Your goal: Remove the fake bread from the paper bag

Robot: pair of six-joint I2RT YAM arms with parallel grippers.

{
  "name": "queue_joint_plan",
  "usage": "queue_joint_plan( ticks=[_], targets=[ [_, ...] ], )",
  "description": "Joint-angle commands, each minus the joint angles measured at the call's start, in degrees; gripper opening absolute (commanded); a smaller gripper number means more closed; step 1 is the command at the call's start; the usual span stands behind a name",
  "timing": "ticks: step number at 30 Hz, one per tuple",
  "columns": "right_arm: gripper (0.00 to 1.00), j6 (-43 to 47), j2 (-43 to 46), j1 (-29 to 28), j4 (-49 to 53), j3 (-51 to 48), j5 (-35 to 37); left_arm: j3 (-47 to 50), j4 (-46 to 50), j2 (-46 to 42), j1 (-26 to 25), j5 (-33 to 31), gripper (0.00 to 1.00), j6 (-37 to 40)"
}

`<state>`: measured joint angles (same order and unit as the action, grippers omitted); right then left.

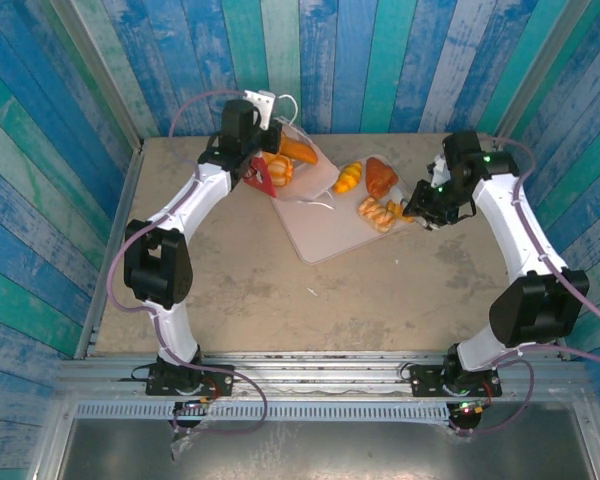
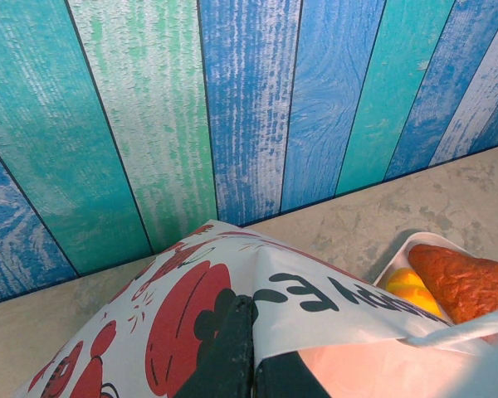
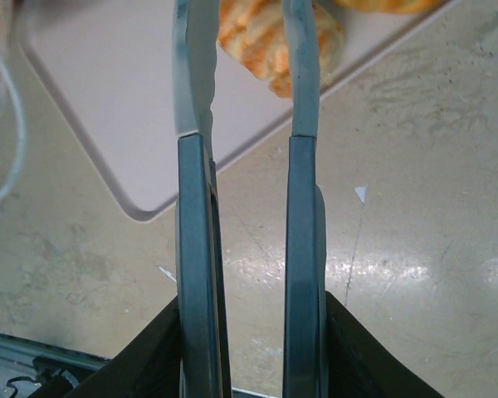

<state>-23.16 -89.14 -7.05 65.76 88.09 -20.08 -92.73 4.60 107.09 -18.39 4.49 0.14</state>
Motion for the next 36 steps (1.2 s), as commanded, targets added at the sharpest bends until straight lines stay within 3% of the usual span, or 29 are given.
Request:
queue_joint_plan(
  ticks=[1,12,36],
  targets=[
    [0.39,-0.70,1.37,-2.23,0.13,3.95,-2.13,0.17,1.46,0.63,-0.23,0.95,0.00,-1.33],
    [0.39,-1.97,-4.89,-13.18,-3.60,16.51,-4.14,0.10,1.20,1.00,-0.24,1.35,0.00,-1.64],
    [0.43,-15.14,-23.77,-21.53,-28.24,21.13,-13.99,0.61,0.39,1.06,-0.24,2.61,0.00,-2.56]
  ],
)
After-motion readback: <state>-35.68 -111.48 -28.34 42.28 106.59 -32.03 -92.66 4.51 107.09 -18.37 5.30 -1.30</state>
